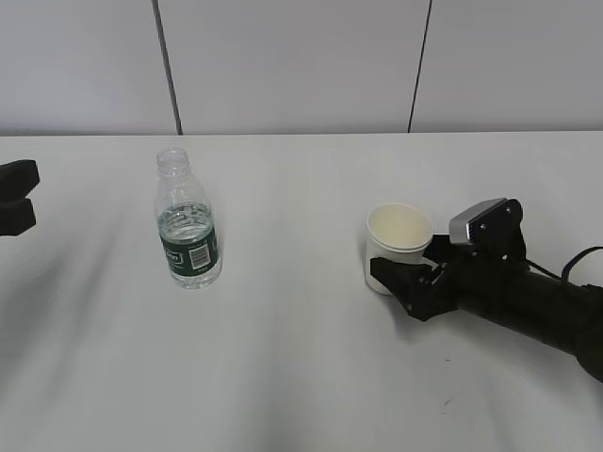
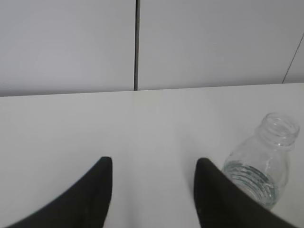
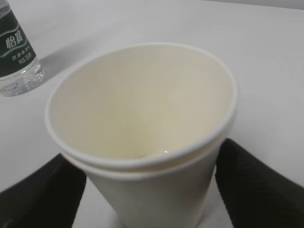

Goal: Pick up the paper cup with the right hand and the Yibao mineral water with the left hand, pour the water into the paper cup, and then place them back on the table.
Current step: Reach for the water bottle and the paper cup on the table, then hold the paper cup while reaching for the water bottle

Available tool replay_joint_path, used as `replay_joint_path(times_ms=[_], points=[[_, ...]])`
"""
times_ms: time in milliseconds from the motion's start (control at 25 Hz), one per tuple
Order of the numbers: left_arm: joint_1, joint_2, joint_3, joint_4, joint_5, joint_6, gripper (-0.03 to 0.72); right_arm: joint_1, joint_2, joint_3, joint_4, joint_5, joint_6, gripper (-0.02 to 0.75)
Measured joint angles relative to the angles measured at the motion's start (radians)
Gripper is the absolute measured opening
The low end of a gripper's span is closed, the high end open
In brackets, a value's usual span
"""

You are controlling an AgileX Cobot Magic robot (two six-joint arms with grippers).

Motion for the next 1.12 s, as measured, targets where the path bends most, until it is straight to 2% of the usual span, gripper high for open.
replay_joint_path(times_ms=[1120], points=[[0.000, 0.000, 0.000, 0.002, 0.000, 0.000, 0.356, 0.002, 0.033, -0.046, -0.015, 0.000, 0.034, 0.621]])
